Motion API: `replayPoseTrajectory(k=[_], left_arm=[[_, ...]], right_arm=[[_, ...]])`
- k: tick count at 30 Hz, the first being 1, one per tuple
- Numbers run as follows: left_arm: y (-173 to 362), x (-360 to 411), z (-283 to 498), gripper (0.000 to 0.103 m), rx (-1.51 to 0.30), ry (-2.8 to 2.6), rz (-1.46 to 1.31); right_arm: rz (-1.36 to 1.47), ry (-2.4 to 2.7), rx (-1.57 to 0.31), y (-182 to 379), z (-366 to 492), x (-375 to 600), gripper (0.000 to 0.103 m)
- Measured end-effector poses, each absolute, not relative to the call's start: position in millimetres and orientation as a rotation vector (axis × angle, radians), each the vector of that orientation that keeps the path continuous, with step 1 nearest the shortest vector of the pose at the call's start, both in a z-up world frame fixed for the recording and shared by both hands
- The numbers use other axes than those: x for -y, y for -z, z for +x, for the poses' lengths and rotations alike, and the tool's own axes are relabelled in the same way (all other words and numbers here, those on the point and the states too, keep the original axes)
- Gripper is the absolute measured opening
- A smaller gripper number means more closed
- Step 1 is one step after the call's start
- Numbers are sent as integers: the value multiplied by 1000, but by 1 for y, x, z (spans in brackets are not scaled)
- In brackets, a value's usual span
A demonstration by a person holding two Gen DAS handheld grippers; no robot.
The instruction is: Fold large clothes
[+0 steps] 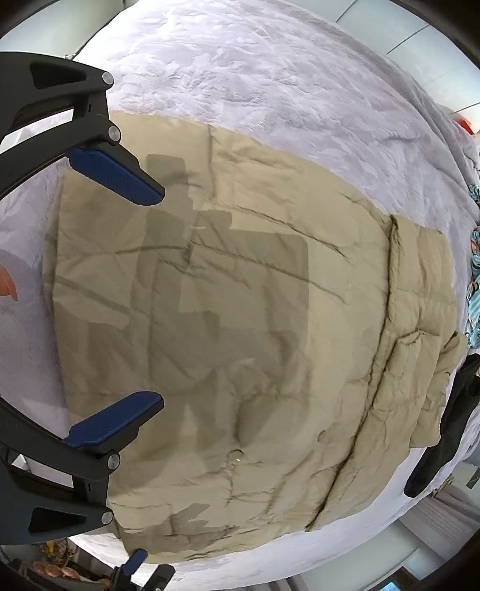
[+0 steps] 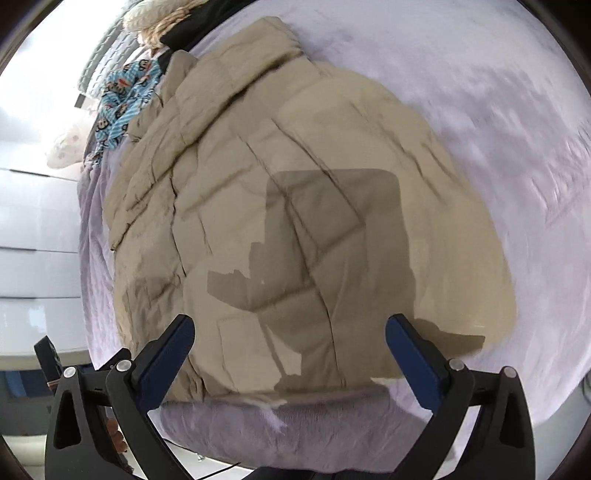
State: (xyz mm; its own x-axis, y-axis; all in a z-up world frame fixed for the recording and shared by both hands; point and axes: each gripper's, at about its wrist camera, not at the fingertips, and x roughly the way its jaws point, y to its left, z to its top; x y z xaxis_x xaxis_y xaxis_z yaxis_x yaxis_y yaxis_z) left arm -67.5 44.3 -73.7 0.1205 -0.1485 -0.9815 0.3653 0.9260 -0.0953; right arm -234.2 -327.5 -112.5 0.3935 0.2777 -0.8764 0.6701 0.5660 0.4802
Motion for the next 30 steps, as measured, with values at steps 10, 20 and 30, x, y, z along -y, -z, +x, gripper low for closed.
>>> replayPoseTrajectory(k=[10,20,30], left_arm=[[90,-113,-98,101,-1412,291,159],[117,-186,-108,101,-1589,483,-327],[145,-149,-90,96,-1571,486,-438]], right_arm=[[1217,376,-1131,126,-276,337,103],[1460,452,-1007,152,-324,338,103],[1538,407,-904,169,-308,347,99]])
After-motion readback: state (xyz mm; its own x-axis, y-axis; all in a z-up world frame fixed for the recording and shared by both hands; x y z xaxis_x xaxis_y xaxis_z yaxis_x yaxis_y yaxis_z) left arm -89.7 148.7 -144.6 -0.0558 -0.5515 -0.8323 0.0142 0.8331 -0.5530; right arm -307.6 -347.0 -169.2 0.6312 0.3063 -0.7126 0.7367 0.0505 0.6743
